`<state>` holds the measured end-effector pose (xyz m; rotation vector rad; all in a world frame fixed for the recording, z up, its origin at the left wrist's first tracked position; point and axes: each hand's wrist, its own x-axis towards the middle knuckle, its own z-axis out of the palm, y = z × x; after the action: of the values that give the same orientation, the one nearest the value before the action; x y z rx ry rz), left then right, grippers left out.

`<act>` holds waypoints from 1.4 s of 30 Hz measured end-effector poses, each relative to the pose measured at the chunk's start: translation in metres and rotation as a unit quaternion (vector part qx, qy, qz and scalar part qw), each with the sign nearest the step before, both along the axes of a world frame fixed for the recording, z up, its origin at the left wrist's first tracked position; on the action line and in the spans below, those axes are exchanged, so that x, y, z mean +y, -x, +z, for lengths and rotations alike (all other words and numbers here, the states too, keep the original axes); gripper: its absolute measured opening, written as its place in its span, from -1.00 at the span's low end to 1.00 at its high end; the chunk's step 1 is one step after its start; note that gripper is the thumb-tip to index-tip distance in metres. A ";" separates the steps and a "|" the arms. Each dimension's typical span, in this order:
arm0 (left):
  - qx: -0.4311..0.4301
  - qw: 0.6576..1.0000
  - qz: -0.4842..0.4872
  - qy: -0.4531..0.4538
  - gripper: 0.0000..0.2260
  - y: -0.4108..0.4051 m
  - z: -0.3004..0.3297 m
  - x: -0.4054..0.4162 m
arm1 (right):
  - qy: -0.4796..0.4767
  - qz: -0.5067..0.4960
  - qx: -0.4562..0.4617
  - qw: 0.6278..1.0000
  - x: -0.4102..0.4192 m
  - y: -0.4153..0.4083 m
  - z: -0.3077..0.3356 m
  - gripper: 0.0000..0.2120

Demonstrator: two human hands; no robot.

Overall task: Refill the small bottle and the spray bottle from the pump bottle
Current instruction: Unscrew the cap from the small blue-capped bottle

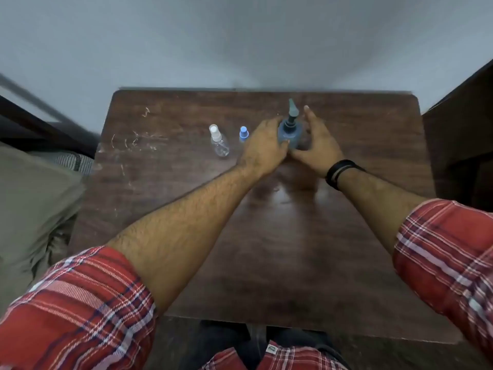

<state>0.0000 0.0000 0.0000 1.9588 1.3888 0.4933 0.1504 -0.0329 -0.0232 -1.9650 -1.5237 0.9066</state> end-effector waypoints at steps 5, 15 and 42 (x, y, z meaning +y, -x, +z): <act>0.001 1.000 -0.015 0.002 -0.62 -0.012 0.000 0.008 | 0.013 -0.027 0.026 0.999 0.015 0.012 0.007 -0.25; 0.002 0.999 -0.036 0.011 -0.58 -0.006 -0.003 0.016 | -0.014 -0.026 -0.009 1.000 0.017 0.020 0.014 -0.60; 0.012 0.993 -0.114 0.008 -0.62 -0.013 -0.025 0.015 | 0.001 -0.034 -0.038 0.999 -0.013 -0.012 0.001 -0.52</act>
<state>0.0133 0.0152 -0.0250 2.0834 1.1609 0.3503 0.1625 -0.0461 -0.0225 -2.0616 -1.4870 0.8145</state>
